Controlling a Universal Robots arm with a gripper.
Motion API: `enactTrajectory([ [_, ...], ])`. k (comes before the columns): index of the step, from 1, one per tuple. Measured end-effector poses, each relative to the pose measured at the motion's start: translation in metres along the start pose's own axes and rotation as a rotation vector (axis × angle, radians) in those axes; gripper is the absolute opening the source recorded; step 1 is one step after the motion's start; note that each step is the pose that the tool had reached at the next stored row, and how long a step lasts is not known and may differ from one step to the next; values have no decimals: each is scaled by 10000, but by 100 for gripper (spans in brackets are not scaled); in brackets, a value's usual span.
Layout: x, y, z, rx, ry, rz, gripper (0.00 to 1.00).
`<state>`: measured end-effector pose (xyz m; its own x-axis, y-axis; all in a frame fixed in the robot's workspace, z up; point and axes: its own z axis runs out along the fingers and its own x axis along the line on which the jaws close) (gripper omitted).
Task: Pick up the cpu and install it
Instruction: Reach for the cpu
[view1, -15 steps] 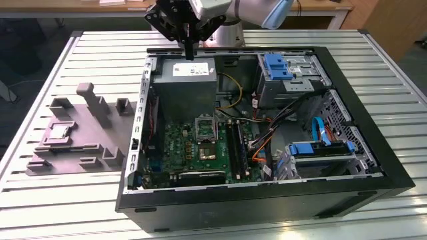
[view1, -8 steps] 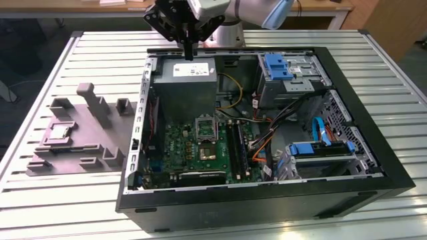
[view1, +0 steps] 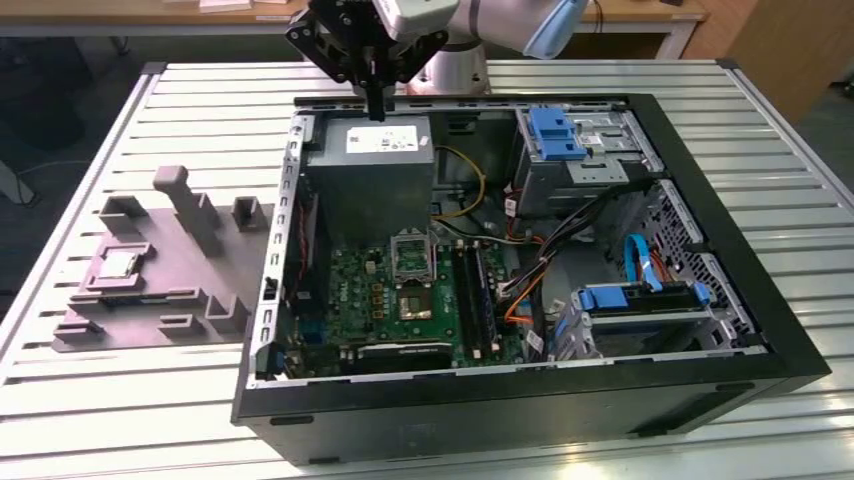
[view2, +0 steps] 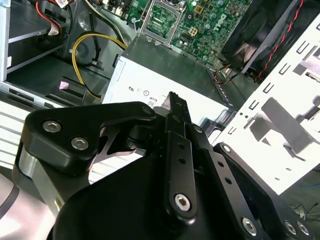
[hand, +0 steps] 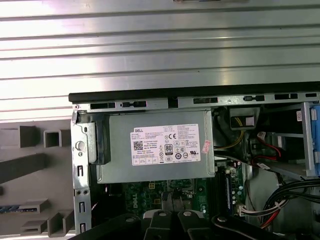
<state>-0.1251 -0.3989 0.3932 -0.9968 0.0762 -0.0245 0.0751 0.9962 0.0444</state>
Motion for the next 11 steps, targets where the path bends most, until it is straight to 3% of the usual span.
enactTrajectory([
  [2, 0, 0, 0, 0, 0, 0, 11],
  [4, 94, -7, 1, 0, 0, 1, 11],
  [11, 109, -8, 0, 0, 0, 1, 11],
])
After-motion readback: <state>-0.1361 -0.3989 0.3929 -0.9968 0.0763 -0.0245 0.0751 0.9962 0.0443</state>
